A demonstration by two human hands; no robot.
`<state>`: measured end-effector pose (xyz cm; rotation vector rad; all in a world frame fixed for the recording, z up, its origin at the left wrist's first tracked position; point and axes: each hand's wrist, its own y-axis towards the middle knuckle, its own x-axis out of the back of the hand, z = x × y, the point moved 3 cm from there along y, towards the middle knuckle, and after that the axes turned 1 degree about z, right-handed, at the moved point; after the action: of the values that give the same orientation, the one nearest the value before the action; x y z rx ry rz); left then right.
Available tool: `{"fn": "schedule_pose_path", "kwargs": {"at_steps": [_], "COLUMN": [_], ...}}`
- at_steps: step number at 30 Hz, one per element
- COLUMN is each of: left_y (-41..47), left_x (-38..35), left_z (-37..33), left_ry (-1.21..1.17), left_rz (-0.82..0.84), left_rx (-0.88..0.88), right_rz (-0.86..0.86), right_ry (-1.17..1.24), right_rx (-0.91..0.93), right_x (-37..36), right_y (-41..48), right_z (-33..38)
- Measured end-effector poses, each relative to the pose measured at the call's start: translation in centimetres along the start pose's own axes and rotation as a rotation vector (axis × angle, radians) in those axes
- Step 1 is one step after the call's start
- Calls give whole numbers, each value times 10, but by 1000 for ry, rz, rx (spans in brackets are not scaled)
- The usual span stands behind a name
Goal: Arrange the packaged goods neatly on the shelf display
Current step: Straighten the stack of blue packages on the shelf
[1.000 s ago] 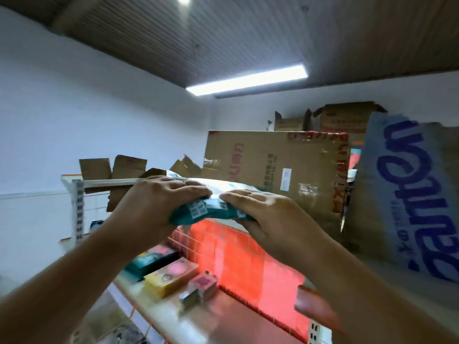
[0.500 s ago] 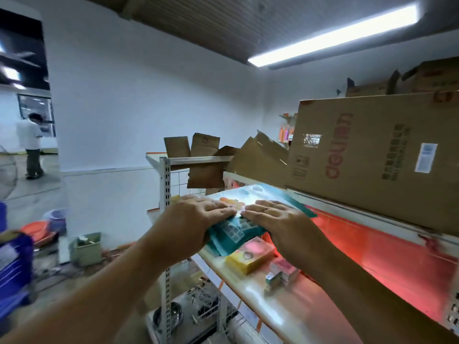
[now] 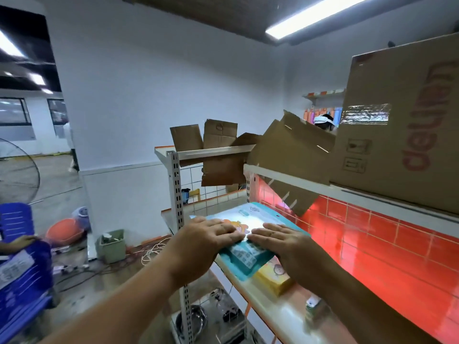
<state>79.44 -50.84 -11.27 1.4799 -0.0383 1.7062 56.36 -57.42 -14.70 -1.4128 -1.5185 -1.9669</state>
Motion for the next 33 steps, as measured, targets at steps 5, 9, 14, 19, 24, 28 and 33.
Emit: {"fn": "schedule_pose_path", "kwargs": {"at_steps": [5, 9, 14, 19, 24, 28, 33], "left_y": [29, 49, 65, 74, 88, 95, 99], "left_x": [-63, -105, -153, -210, -257, -297, -337], "left_z": [34, 59, 88, 125, 167, 193, 204], "left_ry": [-46, -86, -126, -179, -244, -263, -289], "left_rz": [66, 102, 143, 147, 145, 171, 162], "left_rx": [17, 35, 33, 18, -29, -104, -182], "right_rz": [99, 128, 183, 269, 323, 306, 254], "right_ry": [70, 98, 110, 75, 50, 56, 45], "right_rx": [-36, -75, -137, -222, -346, -469, -569], "right_x": [-53, -80, -118, -163, -201, -227, -256], "right_y": [14, 29, 45, 58, 74, 86, 80], "right_z": [-59, -93, -126, -162, -185, -195, -201]}}
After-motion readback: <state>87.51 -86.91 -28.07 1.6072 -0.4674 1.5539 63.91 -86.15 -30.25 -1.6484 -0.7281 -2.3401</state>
